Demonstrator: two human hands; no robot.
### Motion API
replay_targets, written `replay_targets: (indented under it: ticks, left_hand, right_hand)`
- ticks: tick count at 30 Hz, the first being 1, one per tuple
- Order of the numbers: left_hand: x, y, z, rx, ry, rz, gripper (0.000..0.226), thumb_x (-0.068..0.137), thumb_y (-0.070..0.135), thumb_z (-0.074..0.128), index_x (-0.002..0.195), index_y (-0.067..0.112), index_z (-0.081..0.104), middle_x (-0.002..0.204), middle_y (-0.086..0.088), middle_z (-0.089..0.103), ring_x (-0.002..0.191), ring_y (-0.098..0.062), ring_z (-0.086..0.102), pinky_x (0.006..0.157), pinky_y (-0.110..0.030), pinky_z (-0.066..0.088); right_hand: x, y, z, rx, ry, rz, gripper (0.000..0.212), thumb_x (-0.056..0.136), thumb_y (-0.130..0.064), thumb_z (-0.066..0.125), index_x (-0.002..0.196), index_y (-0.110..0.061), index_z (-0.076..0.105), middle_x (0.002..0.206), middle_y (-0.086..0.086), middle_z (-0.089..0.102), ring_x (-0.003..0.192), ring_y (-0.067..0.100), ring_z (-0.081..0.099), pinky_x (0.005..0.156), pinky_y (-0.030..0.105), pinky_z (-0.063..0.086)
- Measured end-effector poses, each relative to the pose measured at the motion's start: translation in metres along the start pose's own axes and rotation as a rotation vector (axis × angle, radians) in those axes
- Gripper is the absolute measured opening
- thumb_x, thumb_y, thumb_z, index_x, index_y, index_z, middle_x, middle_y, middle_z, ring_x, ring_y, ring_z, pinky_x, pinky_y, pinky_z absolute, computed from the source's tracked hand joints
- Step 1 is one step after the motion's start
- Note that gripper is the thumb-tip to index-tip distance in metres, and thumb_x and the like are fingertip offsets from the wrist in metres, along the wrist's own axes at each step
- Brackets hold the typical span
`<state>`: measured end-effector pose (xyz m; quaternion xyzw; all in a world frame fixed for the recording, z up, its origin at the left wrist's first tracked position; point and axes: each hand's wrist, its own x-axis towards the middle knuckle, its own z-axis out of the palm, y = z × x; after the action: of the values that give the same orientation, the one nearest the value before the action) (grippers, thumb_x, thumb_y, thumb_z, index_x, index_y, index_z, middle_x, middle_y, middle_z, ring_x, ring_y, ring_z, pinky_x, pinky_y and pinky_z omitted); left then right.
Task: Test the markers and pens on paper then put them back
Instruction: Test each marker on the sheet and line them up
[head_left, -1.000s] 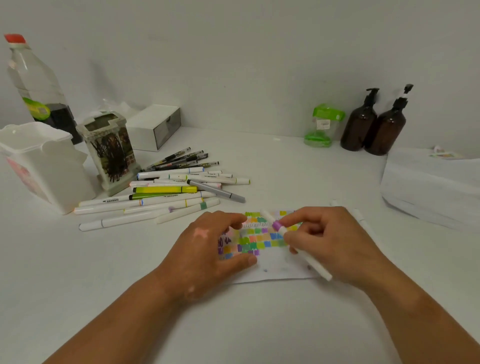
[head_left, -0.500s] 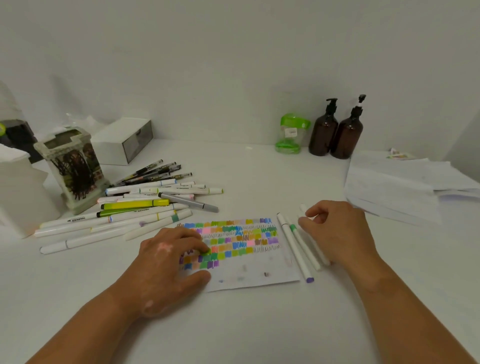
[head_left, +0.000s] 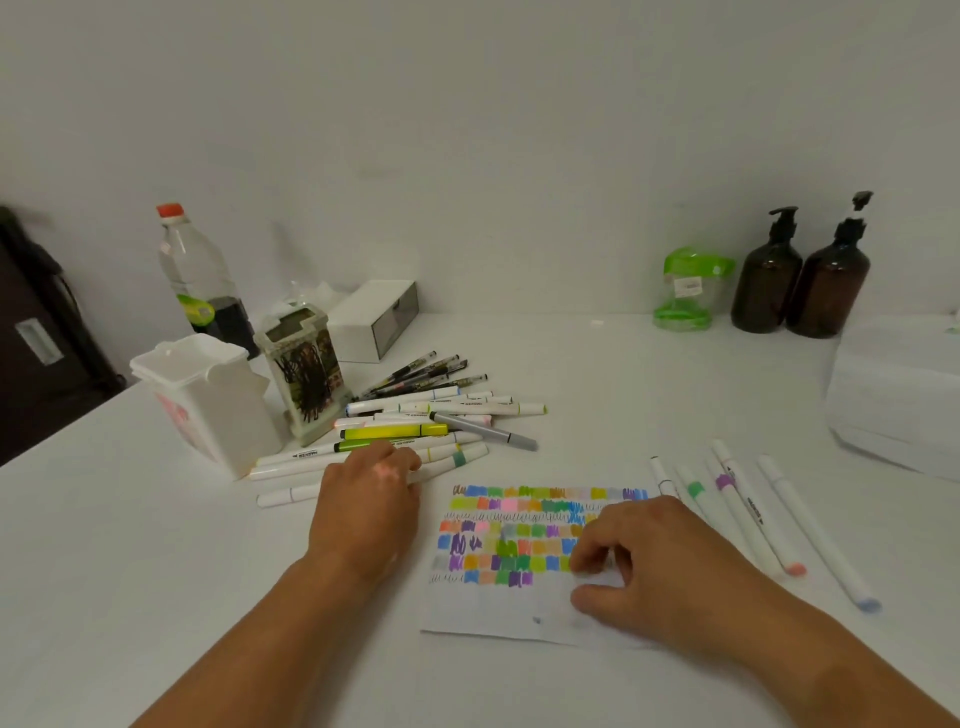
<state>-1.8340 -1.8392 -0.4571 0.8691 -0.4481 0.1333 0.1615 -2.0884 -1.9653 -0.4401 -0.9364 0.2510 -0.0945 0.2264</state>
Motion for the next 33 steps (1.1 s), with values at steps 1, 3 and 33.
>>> replay_targets:
  ticks: [1, 3, 33]
  left_hand:
    - [0.000, 0.002, 0.000, -0.001, 0.002, 0.004, 0.028, 0.097, 0.022, 0.059, 0.123, 0.026, 0.068, 0.115, 0.005, 0.067, 0.105, -0.017, 0.059, 0.097, -0.037, 0.048]
    - [0.000, 0.004, 0.001, -0.012, -0.015, 0.017, 0.029, 0.099, 0.021, 0.058, 0.125, 0.026, 0.068, 0.114, 0.004, 0.066, 0.103, -0.017, 0.059, 0.096, -0.035, 0.049]
    - [-0.015, 0.024, -0.021, -1.405, -0.435, -0.202, 0.030, 0.066, 0.031, 0.083, 0.095, 0.024, 0.075, 0.096, -0.006, 0.073, 0.085, -0.022, 0.074, 0.071, -0.026, 0.059]
  right_hand:
    - [-0.001, -0.001, 0.000, 0.021, -0.026, -0.007, 0.012, 0.072, -0.049, 0.077, 0.078, -0.043, 0.068, 0.082, -0.046, 0.058, 0.082, -0.022, 0.053, 0.064, 0.004, 0.041]
    - [-0.003, -0.001, 0.000, 0.052, -0.058, -0.016, 0.017, 0.068, -0.053, 0.075, 0.082, -0.044, 0.072, 0.084, -0.034, 0.065, 0.080, -0.016, 0.057, 0.060, 0.007, 0.042]
    - [0.006, -0.004, -0.001, 0.511, 0.402, 0.118, 0.024, 0.081, -0.022, 0.083, 0.085, -0.040, 0.068, 0.076, -0.011, 0.068, 0.069, 0.007, 0.063, 0.054, 0.015, 0.050]
